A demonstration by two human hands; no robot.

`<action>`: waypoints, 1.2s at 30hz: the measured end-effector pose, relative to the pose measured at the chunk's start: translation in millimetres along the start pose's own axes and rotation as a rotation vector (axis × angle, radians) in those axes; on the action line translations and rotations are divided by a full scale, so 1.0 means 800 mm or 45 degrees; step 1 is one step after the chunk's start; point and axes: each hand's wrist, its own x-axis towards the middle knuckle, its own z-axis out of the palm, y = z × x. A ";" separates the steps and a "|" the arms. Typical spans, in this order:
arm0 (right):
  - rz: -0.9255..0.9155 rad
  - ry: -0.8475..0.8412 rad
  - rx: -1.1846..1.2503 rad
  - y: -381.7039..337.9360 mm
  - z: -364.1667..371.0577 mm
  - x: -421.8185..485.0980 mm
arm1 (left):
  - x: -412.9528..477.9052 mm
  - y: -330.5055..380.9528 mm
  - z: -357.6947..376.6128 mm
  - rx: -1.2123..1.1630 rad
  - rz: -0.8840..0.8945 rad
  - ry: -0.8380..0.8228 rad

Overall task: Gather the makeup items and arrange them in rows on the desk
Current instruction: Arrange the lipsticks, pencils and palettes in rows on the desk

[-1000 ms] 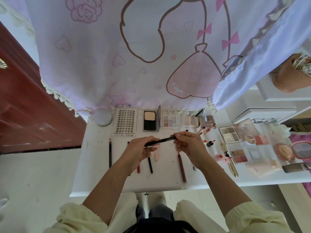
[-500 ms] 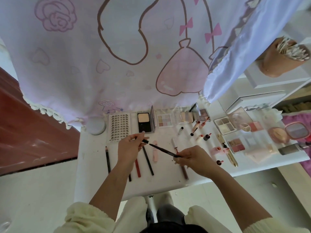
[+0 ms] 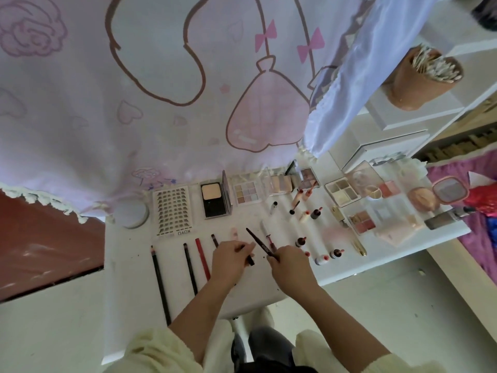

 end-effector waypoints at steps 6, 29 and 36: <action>0.063 0.033 -0.136 -0.007 0.016 0.003 | 0.020 0.004 0.011 0.455 0.072 0.018; 0.051 -0.054 -0.176 0.004 0.036 0.020 | 0.043 -0.006 0.032 0.735 0.227 -0.046; 0.006 -0.014 -0.081 0.005 0.022 0.020 | 0.032 0.002 -0.001 0.599 0.277 0.099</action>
